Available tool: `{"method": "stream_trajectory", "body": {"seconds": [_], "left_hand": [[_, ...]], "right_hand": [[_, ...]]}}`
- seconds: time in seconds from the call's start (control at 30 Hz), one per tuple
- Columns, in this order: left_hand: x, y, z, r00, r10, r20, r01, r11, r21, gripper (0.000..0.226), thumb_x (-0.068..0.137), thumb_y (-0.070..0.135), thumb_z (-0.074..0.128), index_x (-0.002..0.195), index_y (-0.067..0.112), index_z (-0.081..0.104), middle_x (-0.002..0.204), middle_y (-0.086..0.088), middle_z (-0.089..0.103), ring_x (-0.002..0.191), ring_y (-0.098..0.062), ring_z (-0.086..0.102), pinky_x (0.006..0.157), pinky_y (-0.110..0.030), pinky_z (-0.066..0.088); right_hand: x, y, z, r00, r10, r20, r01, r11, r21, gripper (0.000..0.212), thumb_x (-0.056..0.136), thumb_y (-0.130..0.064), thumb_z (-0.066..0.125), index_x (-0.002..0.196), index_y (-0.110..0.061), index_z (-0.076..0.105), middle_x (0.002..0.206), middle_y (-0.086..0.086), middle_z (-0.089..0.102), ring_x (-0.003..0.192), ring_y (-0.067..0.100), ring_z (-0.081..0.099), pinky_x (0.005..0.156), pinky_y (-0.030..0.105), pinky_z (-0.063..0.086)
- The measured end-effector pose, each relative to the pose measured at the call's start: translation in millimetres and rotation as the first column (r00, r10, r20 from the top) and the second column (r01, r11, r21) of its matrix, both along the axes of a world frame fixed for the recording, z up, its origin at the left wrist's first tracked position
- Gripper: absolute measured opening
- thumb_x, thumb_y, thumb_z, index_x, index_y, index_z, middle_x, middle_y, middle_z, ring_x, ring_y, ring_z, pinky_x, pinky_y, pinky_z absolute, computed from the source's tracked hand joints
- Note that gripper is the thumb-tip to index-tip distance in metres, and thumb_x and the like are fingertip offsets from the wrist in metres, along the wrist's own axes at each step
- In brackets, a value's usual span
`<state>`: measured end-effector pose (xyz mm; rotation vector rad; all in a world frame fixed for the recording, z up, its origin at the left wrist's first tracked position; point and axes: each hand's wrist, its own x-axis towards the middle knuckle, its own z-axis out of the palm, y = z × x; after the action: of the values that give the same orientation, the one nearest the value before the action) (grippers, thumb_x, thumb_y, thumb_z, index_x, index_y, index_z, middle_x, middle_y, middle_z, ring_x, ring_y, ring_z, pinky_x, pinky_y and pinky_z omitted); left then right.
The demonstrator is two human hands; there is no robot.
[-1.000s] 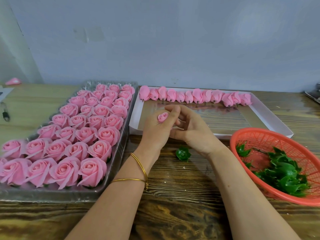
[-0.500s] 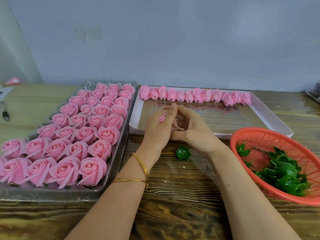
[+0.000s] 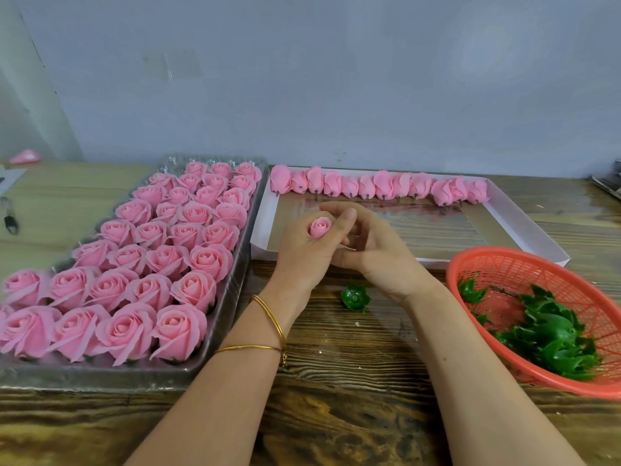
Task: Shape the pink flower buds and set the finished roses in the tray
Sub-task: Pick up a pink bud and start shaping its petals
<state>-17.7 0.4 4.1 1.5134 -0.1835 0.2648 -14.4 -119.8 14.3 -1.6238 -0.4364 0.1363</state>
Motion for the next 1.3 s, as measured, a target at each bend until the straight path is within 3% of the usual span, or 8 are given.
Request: {"method": "stream_trajectory", "body": {"seconds": [0.2, 0.4, 0.6, 0.73, 0.9, 1.07, 1.17, 1.3], "left_hand": [[2.5, -0.1, -1.5, 0.999, 0.004, -0.031, -0.005, 1.000, -0.024, 0.037, 0.086, 0.042, 0.066, 0.053, 0.025, 0.060, 0.081, -0.020, 0.068, 0.087, -0.036, 0.066, 0.082, -0.049, 0.054], [3.1, -2.2, -2.4, 0.999, 0.040, -0.031, -0.040, 0.999, 0.001, 0.050, 0.095, 0.045, 0.052, 0.048, 0.031, 0.057, 0.048, 0.012, 0.054, 0.053, 0.004, 0.054, 0.054, -0.010, 0.044], [4.0, -0.9, -4.0, 0.999, 0.005, -0.035, -0.006, 0.999, -0.031, 0.033, 0.081, 0.057, 0.058, 0.061, 0.031, 0.066, 0.059, 0.008, 0.062, 0.064, -0.003, 0.062, 0.058, -0.015, 0.050], [4.3, 0.0, -4.4, 0.999, 0.013, -0.038, -0.013, 1.000, -0.023, 0.031, 0.088, 0.036, 0.067, 0.084, 0.006, 0.070, 0.078, -0.013, 0.070, 0.077, -0.018, 0.067, 0.069, -0.032, 0.055], [4.1, 0.6, -2.4, 0.998, 0.016, -0.054, -0.016, 1.000, -0.002, 0.027, 0.086, 0.029, 0.070, 0.064, 0.016, 0.064, 0.064, 0.001, 0.066, 0.067, -0.009, 0.065, 0.061, -0.021, 0.054], [4.0, -0.4, -2.3, 0.999, 0.017, -0.047, -0.019, 0.999, -0.046, 0.033, 0.092, 0.029, 0.064, 0.074, 0.001, 0.067, 0.069, -0.009, 0.062, 0.070, -0.018, 0.063, 0.066, -0.033, 0.053], [3.5, -0.9, -1.3, 0.997, 0.006, -0.076, -0.013, 0.996, -0.093, 0.039, 0.094, 0.031, 0.061, 0.055, 0.025, 0.066, 0.064, -0.004, 0.061, 0.064, -0.011, 0.064, 0.056, -0.020, 0.052], [5.1, -0.8, -2.8, 0.996, 0.011, -0.090, -0.019, 0.997, -0.081, 0.035, 0.094, 0.041, 0.057, 0.069, 0.020, 0.069, 0.081, -0.019, 0.068, 0.082, -0.027, 0.069, 0.073, -0.040, 0.060]], "right_hand": [[0.3, 0.6, 1.1, 1.000, 0.020, -0.014, -0.019, 1.000, 0.020, 0.056, 0.082, 0.016, 0.064, 0.132, -0.007, 0.050, 0.100, 0.009, 0.065, 0.099, 0.018, 0.064, 0.089, 0.029, 0.055], [0.5, 1.6, 1.0, 1.000, 0.000, -0.007, 0.000, 1.000, 0.021, 0.059, 0.074, 0.020, 0.069, 0.122, -0.011, 0.056, 0.099, 0.009, 0.066, 0.096, 0.028, 0.064, 0.086, 0.031, 0.054], [-1.2, 5.2, 2.3, 1.000, -0.023, -0.011, 0.023, 0.999, 0.030, 0.059, 0.073, 0.019, 0.071, 0.118, -0.017, 0.055, 0.098, 0.007, 0.061, 0.087, 0.012, 0.061, 0.076, 0.021, 0.056], [-1.6, 3.9, 2.6, 0.999, 0.007, -0.032, -0.005, 0.997, 0.073, 0.060, 0.077, 0.022, 0.065, 0.124, -0.012, 0.052, 0.111, 0.016, 0.060, 0.095, 0.018, 0.059, 0.080, 0.021, 0.056], [-1.3, 2.0, 2.2, 0.999, 0.034, -0.030, -0.032, 0.997, 0.069, 0.053, 0.081, 0.021, 0.061, 0.125, -0.008, 0.051, 0.102, 0.008, 0.065, 0.091, 0.009, 0.064, 0.075, 0.018, 0.054], [0.1, 2.1, 1.0, 0.999, 0.020, -0.031, -0.018, 0.998, 0.060, 0.060, 0.078, 0.021, 0.065, 0.129, -0.007, 0.051, 0.108, 0.023, 0.064, 0.098, 0.024, 0.058, 0.087, 0.030, 0.055], [1.1, 4.0, -0.3, 1.000, 0.003, -0.026, -0.002, 0.999, 0.037, 0.065, 0.073, 0.024, 0.067, 0.129, -0.005, 0.052, 0.107, 0.022, 0.064, 0.097, 0.023, 0.061, 0.084, 0.029, 0.055], [1.7, 6.3, -1.2, 0.999, -0.033, 0.012, 0.033, 0.999, -0.005, 0.062, 0.070, 0.019, 0.074, 0.122, -0.010, 0.055, 0.103, 0.014, 0.063, 0.094, 0.022, 0.062, 0.080, 0.028, 0.055]]}}
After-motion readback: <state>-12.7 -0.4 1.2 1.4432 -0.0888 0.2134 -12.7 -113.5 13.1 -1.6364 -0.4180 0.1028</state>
